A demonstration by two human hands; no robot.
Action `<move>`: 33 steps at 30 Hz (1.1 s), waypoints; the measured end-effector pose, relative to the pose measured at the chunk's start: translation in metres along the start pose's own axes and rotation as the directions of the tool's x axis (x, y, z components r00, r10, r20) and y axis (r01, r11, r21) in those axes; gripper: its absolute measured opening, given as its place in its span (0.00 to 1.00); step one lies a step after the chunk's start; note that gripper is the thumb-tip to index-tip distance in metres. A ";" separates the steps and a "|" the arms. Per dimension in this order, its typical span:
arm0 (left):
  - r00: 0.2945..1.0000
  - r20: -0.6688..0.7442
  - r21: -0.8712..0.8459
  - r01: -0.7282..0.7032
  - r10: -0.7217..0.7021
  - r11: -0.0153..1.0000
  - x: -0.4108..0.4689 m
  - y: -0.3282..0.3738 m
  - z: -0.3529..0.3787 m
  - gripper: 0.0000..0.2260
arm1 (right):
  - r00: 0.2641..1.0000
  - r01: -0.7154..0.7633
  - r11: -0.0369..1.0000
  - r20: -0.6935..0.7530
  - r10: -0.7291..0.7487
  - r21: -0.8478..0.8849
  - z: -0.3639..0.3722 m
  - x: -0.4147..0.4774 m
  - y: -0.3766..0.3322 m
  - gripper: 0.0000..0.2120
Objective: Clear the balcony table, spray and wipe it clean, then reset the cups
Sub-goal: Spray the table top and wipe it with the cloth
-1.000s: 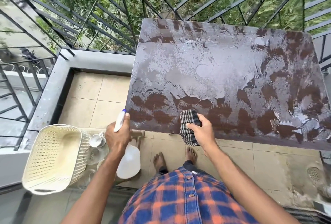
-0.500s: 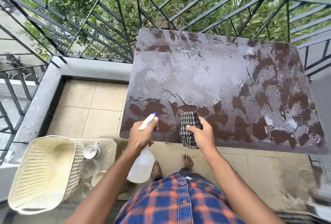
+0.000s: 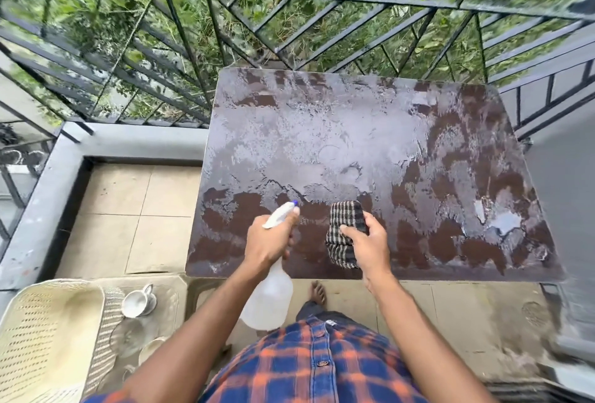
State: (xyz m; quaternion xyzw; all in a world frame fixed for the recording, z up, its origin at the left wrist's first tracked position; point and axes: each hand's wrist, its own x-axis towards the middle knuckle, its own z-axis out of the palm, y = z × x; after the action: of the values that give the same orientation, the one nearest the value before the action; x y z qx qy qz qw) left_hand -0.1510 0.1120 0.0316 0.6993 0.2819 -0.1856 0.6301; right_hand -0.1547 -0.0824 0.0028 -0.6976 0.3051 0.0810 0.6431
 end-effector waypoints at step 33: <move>0.938 -0.335 -0.178 0.023 -0.083 0.984 0.071 0.073 0.023 0.18 | 0.965 -0.049 0.999 0.258 0.045 0.010 0.038 0.114 -0.061 0.15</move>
State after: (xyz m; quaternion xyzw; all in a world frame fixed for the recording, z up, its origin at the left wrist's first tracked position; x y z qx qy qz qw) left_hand -0.0485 0.0974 0.0415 0.6562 0.4206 -0.0537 0.6243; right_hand -0.0208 -0.0838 -0.0091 -0.6684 0.2361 0.1839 0.6810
